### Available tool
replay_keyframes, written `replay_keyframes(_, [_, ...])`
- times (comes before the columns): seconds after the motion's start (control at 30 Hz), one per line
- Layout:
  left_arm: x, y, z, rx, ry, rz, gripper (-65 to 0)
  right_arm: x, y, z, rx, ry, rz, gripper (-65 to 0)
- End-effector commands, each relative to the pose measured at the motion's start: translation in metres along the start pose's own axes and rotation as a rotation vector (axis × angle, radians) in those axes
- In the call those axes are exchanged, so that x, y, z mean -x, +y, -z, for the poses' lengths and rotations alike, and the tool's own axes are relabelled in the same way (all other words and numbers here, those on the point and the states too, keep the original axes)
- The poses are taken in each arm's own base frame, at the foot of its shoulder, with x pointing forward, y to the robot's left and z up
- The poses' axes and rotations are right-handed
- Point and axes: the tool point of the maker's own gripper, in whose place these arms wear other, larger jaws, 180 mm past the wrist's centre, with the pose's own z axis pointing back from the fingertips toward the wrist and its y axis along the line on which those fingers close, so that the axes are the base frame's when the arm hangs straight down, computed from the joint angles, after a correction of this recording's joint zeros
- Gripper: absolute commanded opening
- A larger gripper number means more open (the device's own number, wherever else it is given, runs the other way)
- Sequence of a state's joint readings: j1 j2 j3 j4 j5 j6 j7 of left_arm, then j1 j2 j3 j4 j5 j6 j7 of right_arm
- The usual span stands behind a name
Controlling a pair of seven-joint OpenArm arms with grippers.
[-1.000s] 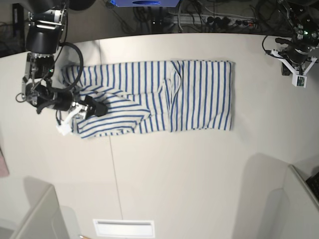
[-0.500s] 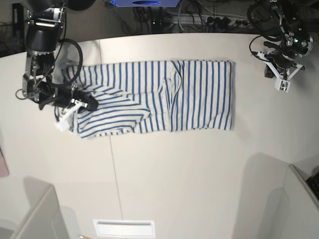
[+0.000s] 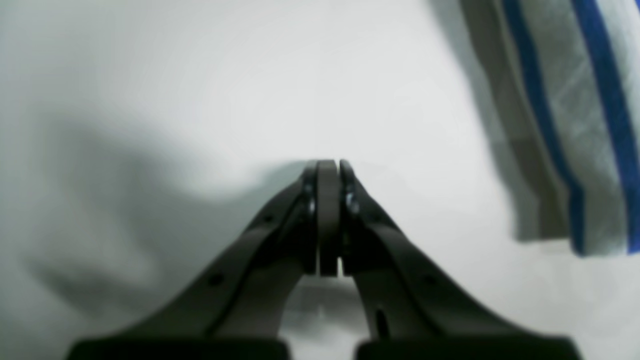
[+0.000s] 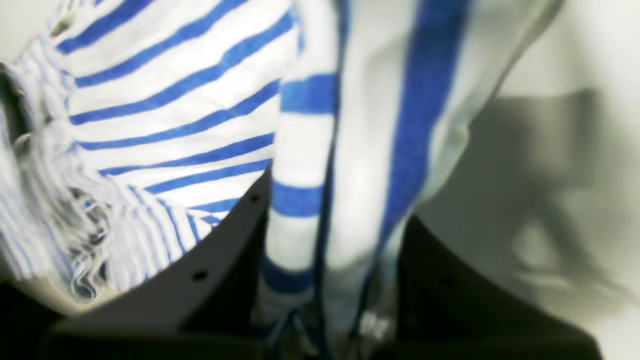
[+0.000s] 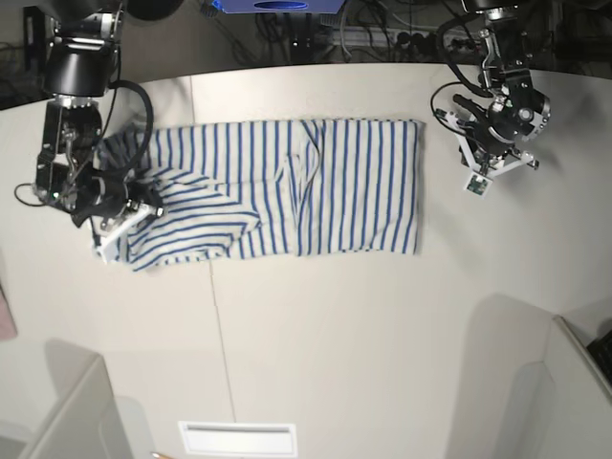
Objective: Fold the T-shirt properly
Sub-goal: 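Fold the held end with the right gripper over onto the folded stack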
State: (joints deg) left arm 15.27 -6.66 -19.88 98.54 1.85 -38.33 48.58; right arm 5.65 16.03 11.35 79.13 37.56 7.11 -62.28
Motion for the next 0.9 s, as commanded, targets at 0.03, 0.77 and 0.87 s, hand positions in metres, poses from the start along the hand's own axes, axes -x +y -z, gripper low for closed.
replay_keyframes(0.03, [-0.006, -0.029, 0.005, 0.075, -0.003, 0.037, -65.0, -0.027, 0.024, -0.009, -0.012, -0.084, -0.086, -65.0])
replay_keyframes(0.77, [-0.028, -0.049, 0.001, 0.077, -0.027, 0.172, -65.0, -0.006, 0.187, -0.039, -0.050, -0.246, -0.217, -65.0])
replay_keyframes(0.87, [-0.027, -0.049, 0.001, 0.078, -0.026, 0.172, -65.0, 0.006, 0.203, -0.042, -0.098, -0.229, -0.204, -65.0])
